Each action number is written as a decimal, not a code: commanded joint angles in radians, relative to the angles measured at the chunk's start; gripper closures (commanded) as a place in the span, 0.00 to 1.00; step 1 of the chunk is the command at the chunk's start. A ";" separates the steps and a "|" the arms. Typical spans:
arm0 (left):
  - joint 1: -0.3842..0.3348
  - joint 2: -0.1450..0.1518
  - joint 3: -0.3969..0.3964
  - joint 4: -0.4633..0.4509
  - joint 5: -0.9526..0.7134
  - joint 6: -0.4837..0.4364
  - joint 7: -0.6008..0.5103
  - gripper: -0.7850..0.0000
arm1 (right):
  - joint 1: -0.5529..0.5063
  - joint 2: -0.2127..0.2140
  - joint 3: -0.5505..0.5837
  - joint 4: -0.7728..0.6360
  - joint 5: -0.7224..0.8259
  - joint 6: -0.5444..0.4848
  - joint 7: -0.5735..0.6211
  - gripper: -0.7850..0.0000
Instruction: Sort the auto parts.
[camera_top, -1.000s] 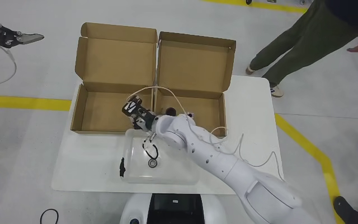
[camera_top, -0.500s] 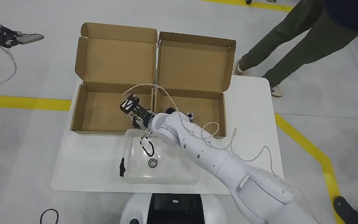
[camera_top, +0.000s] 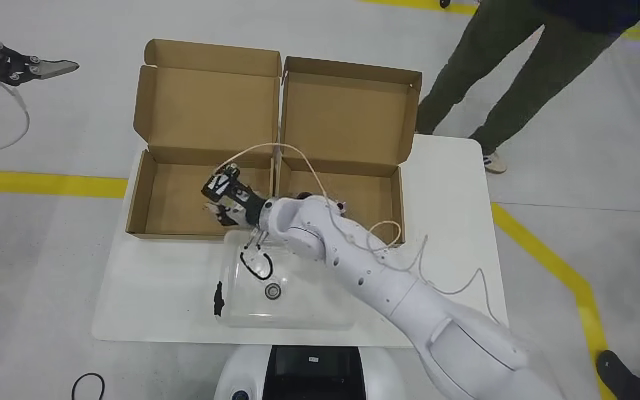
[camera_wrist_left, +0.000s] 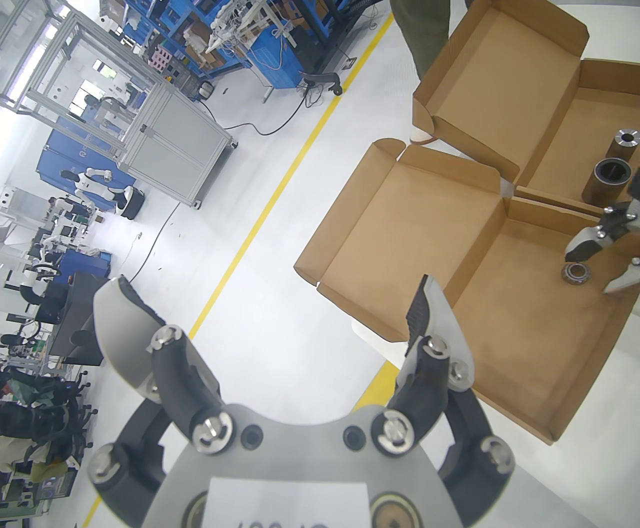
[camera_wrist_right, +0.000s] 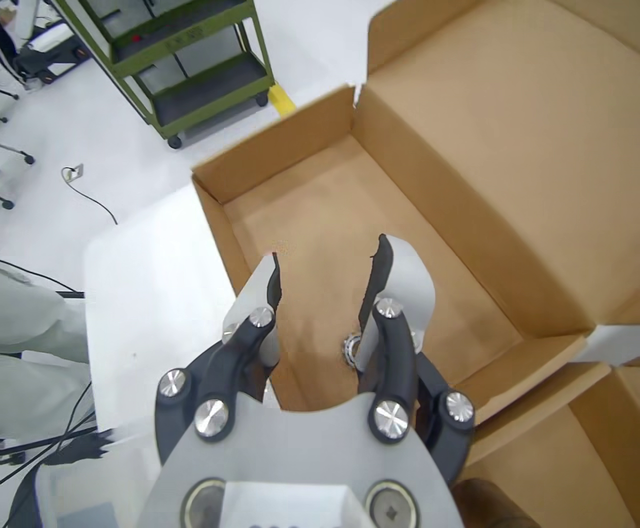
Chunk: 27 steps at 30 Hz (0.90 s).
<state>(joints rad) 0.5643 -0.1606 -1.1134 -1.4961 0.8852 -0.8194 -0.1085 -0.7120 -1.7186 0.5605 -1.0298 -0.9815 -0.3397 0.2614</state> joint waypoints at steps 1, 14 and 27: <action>0.000 0.000 0.000 0.000 0.000 0.000 0.000 0.00 | -0.028 0.018 0.018 -0.067 -0.027 -0.041 0.000 0.56; 0.000 0.000 0.000 0.000 0.000 0.000 0.000 0.00 | -0.364 0.180 0.232 -0.551 -0.228 -0.310 0.188 0.53; 0.000 0.000 0.000 0.000 0.000 0.000 0.000 0.00 | -0.596 0.268 0.383 -0.741 -0.318 -0.444 0.239 0.53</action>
<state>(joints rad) 0.5643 -0.1606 -1.1134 -1.4961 0.8852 -0.8194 -0.1085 -1.3056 -1.4525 0.9431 -1.7690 -1.2974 -0.7814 0.5039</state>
